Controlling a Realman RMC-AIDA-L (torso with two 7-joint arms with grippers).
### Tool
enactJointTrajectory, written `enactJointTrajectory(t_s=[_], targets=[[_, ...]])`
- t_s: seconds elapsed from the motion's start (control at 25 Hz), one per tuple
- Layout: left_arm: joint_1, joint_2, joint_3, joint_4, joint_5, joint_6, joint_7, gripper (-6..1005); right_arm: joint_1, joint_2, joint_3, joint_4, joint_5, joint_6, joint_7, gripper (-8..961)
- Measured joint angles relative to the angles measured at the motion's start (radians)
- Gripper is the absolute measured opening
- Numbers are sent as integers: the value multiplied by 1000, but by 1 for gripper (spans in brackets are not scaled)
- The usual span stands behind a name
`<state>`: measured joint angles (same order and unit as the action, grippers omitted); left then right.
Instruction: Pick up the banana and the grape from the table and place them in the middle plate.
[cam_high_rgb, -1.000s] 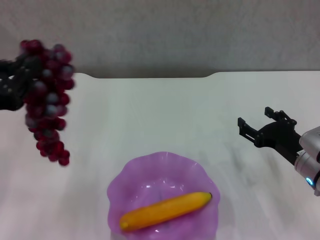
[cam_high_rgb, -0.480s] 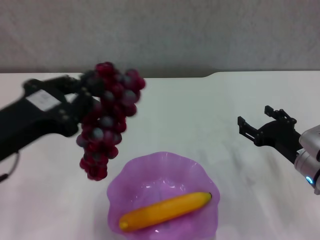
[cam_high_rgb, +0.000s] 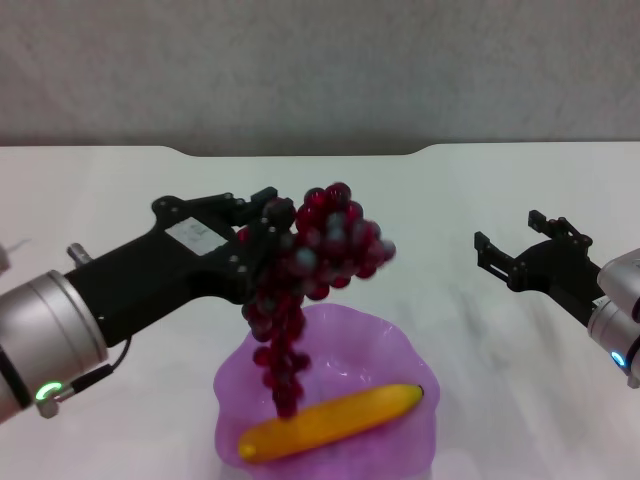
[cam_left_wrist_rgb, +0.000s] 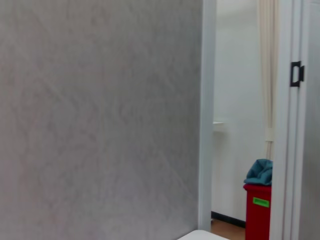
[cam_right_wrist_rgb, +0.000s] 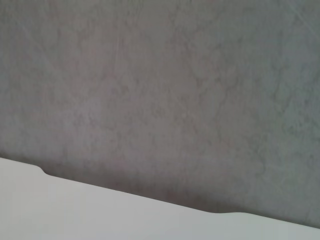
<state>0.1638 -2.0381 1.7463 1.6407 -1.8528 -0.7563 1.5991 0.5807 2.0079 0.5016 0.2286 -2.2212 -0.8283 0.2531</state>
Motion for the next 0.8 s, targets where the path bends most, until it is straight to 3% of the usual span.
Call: enactJointTrajectory(t_s=[0.44,0.8], targets=[[-22,4,152,-1,139,172,-47,132,3,0,0,0,0,0,-5,861],[-89,3,173,-46,309,206,-213,131,4,2,1,5,0,0,-27,861]])
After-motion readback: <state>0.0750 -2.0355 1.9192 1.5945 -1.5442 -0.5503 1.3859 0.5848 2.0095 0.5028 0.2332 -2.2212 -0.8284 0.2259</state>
